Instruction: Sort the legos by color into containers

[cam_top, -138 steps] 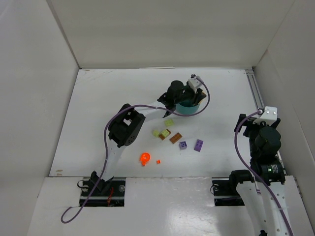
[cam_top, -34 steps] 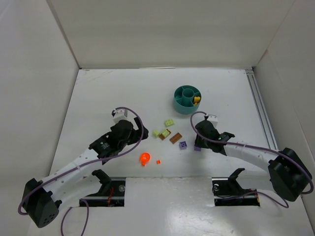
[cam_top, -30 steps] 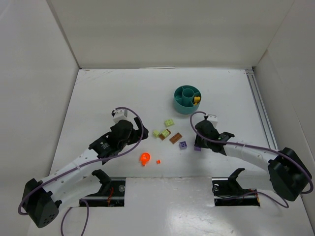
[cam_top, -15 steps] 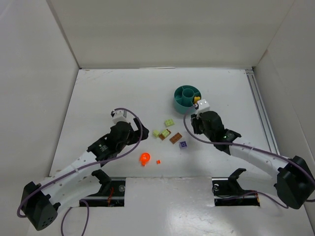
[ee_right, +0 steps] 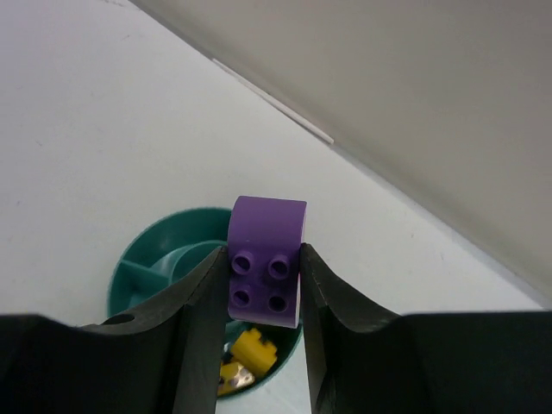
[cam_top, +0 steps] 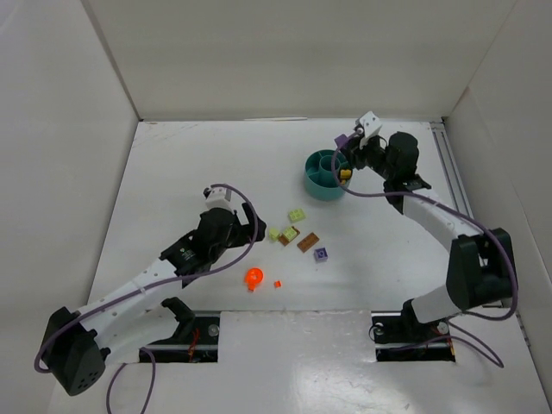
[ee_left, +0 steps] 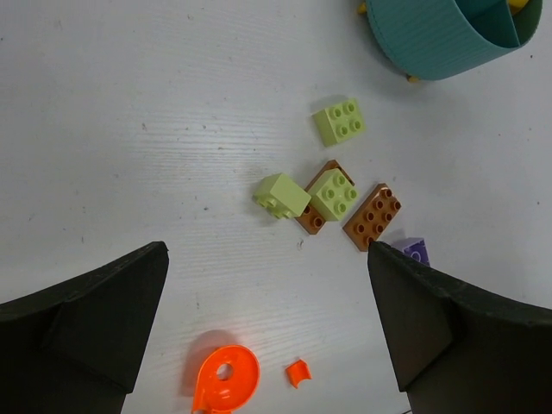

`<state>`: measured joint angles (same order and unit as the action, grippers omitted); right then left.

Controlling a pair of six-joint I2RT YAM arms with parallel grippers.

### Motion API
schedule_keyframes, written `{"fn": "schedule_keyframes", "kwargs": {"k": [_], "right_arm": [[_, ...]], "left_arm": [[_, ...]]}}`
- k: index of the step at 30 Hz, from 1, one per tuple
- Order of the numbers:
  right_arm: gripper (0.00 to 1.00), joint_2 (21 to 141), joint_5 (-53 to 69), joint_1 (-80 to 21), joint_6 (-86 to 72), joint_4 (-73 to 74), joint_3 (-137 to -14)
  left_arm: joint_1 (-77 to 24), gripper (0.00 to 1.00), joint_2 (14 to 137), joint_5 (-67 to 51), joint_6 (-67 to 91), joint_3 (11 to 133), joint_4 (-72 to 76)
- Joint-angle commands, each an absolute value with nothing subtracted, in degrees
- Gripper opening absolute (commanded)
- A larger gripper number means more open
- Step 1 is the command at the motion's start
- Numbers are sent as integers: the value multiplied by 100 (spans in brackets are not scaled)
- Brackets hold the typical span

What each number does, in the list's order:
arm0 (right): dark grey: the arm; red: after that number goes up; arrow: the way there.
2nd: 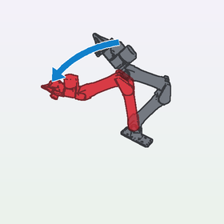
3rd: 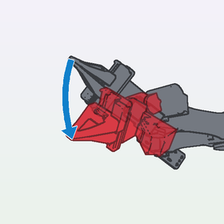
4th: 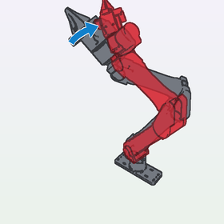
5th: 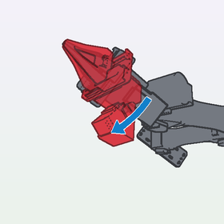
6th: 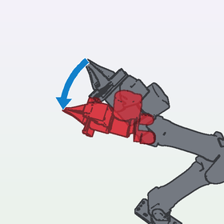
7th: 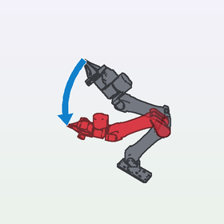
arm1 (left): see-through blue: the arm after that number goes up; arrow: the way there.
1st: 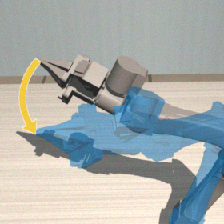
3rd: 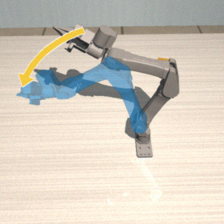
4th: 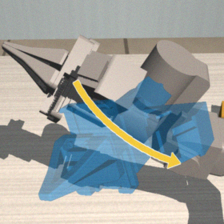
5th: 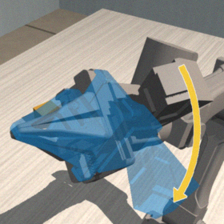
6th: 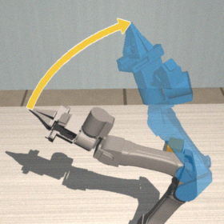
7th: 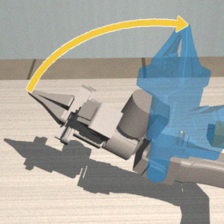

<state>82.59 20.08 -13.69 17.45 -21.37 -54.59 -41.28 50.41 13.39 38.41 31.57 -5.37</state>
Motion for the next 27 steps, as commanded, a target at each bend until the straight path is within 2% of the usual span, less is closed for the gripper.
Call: {"fn": "schedule_keyframes", "kwargs": {"k": [1, 11, 17, 27], "right_arm": [[23, 8875, 3251, -1125, 1838, -2900, -6098], [24, 9957, 2716, -1002, 1626, -3208, -6661], [24, 10090, 2277, -1055, 1574, -3208, -6610], [25, 10257, 2549, -1055, 1397, -3366, -6407]], "left_arm": [[-4140, 100, 5133, 1283, 3551, 3541, -62], [-4140, 100, 5625, 1336, 3393, 3841, 62], [-4140, 100, 5757, 1336, 3453, 3894, 114], [-4140, 100, 5704, 1388, 3560, 3946, 62]]}}
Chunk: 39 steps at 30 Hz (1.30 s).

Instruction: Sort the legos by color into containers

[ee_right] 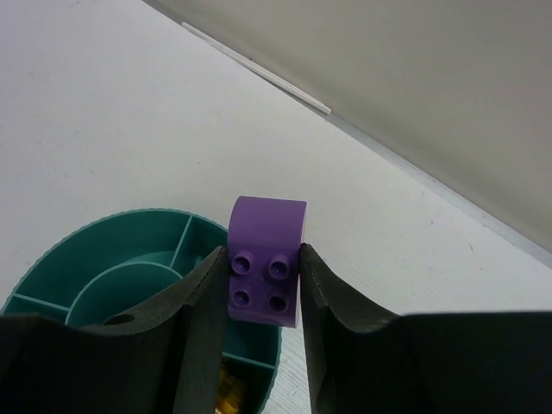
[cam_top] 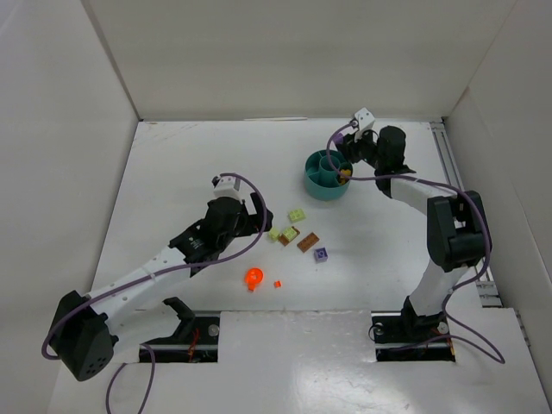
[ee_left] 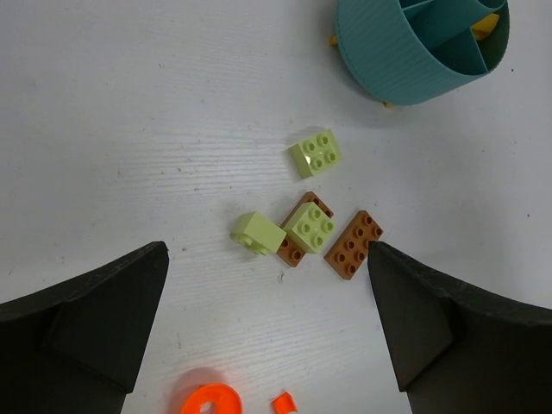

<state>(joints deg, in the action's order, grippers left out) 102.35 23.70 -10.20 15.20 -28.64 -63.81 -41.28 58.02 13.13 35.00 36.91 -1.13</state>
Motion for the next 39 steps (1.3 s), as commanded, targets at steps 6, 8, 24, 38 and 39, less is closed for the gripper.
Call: {"fn": "schedule_keyframes", "kwargs": {"k": [6, 8, 24, 38, 39], "right_arm": [[26, 10204, 2671, -1055, 1222, -3366, -6240], [26, 10204, 2672, -1055, 1161, -3366, -6188], [43, 10151, 2672, -1055, 993, -3366, -5977], [62, 9362, 2672, -1055, 957, -3157, -5783], [63, 9073, 2567, -1055, 1054, -2999, -5731]], "left_arm": [[-4140, 100, 5651, 1441, 3612, 3894, 9], [-4140, 100, 5590, 1441, 3612, 3894, -43], [-4140, 100, 5291, 1556, 3665, 3788, -158], [-4140, 100, 5124, 1556, 3665, 3788, -264], [-4140, 100, 5124, 1556, 3665, 3788, -316]]}}
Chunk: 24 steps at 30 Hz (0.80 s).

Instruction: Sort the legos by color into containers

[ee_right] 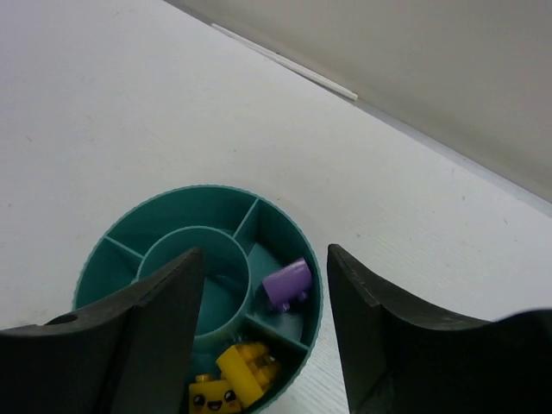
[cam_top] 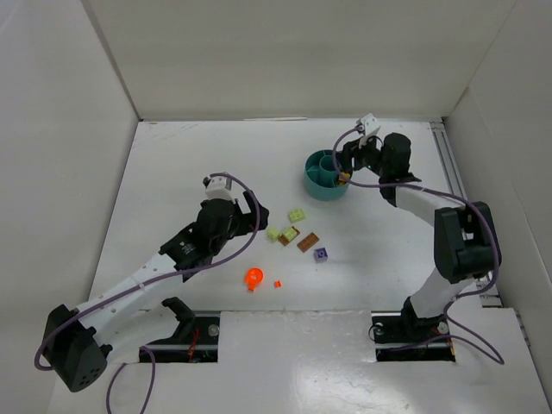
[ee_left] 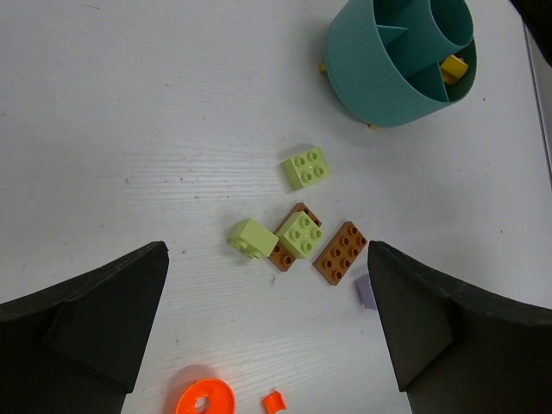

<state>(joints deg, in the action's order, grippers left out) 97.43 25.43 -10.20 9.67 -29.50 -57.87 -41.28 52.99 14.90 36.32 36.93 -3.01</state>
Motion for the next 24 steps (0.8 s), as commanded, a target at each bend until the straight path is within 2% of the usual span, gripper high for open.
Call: {"fn": "schedule_keyframes", "kwargs": {"k": [1, 5, 9, 14, 18, 24], "right_arm": [[64, 8914, 2445, -1133, 1133, -2806, -5730], [73, 7947, 1130, -1616, 1354, -1532, -5292], [78, 7051, 336, -2345, 696, -442, -4441], [82, 6084, -8, -3599, -217, 61, -3447], [82, 5959, -553, -4472, -1008, 377, -2963], [82, 6529, -1089, -5237, -1634, 325, -2848]], "left_arm": [[-4140, 100, 5124, 1556, 3665, 3788, -377], [-4140, 100, 5124, 1495, 3866, 3850, -535], [-4140, 100, 5124, 1494, 4139, 3850, -905], [-4140, 100, 5186, 1424, 4473, 3797, -1309], [-4140, 100, 5072, 1231, 4710, 3499, -1415], [-4140, 100, 4914, 1178, 5009, 3217, -1643]]}}
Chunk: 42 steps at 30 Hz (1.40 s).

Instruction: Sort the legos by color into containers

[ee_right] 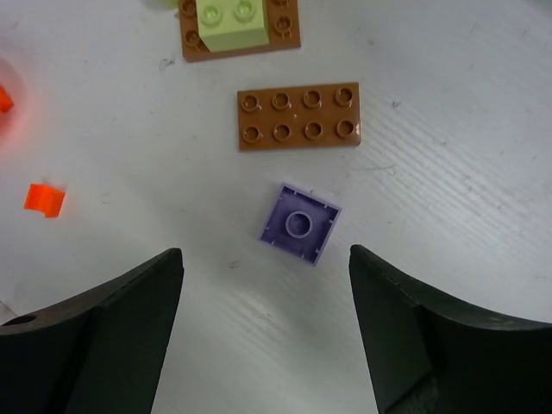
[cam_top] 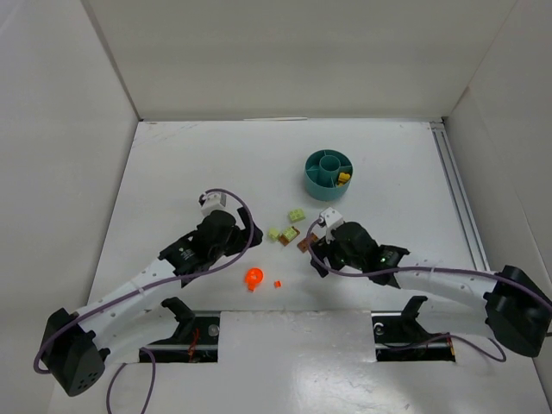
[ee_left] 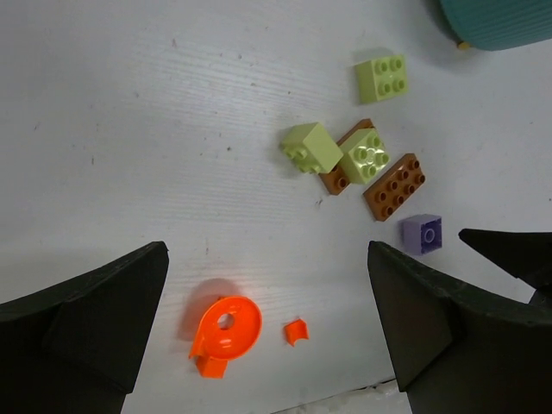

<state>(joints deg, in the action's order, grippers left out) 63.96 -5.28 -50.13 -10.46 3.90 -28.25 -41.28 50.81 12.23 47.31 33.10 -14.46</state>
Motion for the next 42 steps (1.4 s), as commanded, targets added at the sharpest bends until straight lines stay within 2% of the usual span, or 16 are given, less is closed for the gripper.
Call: {"fn": "schedule_keyframes", "kwargs": {"k": [1, 8, 12, 16, 17, 20, 23, 27, 31, 35, 42], "right_arm": [[82, 6704, -1177, -5299, -1861, 325, -2848], [82, 7399, -1740, -5370, -2355, 272, -2970], [69, 7638, -1942, -5370, -2505, 149, -3023], [62, 7857, -1995, -5370, -2505, 97, -3225], [53, 7857, -1995, -5370, -2505, 97, -3226], [35, 7814, -1934, -5370, -2391, 97, -3278], [27, 7489, -1934, -5370, -2119, 97, -3339], [26, 6997, -1838, -5187, -1654, 158, -3533], [25, 6610, -1355, -4388, -907, 220, -3875], [25, 6609, -871, -3089, -195, 290, -4446], [25, 7645, 130, -1628, 492, 290, -5738]], "left_arm": [[-4140, 100, 4913, 1178, 5010, 3156, -1696], [-4140, 100, 4676, 1178, 5115, 2971, -1749], [-4140, 100, 4676, 1230, 5115, 2918, -1749], [-4140, 100, 4676, 1230, 5115, 2918, -1696], [-4140, 100, 4676, 1230, 5115, 2918, -1696], [-4140, 100, 4676, 1230, 5115, 2918, -1696], [-4140, 100, 4676, 1230, 5063, 2918, -1644], [-4140, 100, 4676, 1090, 4791, 2971, -1372], [-4140, 100, 4737, 1037, 4527, 3085, -1205], [-4140, 100, 4860, 1107, 4316, 3304, -1028], [-4140, 100, 5501, 1423, 3983, 3831, -773]]}}
